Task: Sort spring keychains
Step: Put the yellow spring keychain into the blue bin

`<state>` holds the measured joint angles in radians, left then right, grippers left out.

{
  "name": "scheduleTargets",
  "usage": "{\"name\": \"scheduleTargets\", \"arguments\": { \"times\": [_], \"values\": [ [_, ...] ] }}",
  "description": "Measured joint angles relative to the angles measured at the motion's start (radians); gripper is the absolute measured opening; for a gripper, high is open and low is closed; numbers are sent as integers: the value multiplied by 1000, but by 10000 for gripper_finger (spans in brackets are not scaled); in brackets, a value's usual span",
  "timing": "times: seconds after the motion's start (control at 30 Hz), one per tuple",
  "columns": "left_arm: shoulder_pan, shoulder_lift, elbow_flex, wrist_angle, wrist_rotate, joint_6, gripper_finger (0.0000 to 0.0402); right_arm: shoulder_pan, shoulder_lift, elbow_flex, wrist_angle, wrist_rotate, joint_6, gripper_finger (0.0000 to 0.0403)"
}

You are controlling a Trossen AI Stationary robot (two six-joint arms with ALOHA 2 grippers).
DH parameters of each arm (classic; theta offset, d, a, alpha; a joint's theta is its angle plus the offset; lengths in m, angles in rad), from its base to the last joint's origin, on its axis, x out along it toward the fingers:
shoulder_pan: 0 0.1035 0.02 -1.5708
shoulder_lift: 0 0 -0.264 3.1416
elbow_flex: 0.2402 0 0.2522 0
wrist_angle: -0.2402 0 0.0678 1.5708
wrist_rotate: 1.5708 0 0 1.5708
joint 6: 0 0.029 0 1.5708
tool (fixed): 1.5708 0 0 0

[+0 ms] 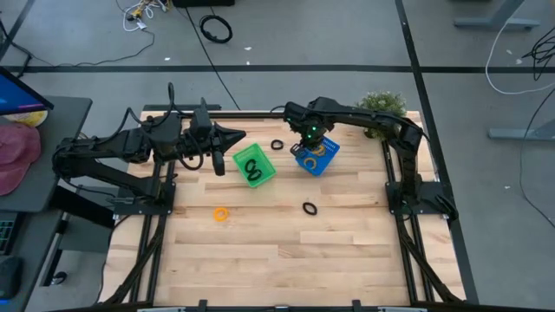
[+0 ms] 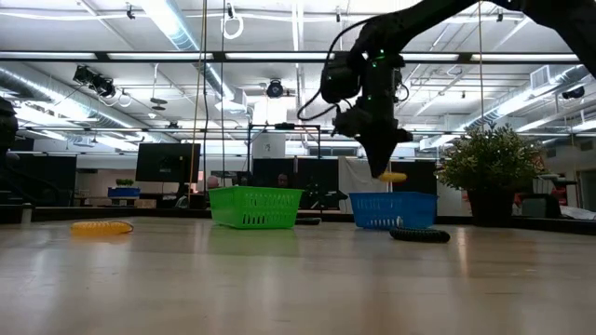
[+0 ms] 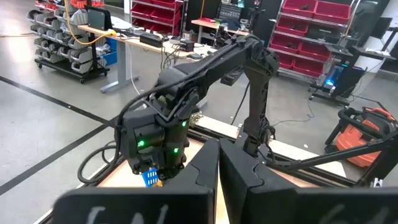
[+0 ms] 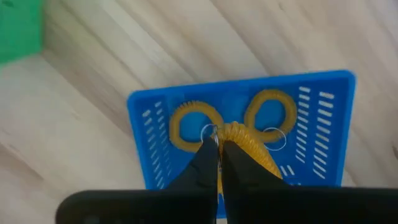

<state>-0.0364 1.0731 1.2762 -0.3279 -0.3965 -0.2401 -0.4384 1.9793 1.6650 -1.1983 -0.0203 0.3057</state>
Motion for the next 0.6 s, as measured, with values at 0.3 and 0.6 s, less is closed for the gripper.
{"name": "scheduleTargets", "arguments": {
  "times": [0.3, 0.6],
  "values": [
    [0, 0, 0, -2, 0, 0, 16, -11, -16, -147, 140, -25, 8, 0],
    [0, 0, 0, -3, 0, 0, 16, -41, -17, -223, 218, -25, -2, 0]
  ]
}}
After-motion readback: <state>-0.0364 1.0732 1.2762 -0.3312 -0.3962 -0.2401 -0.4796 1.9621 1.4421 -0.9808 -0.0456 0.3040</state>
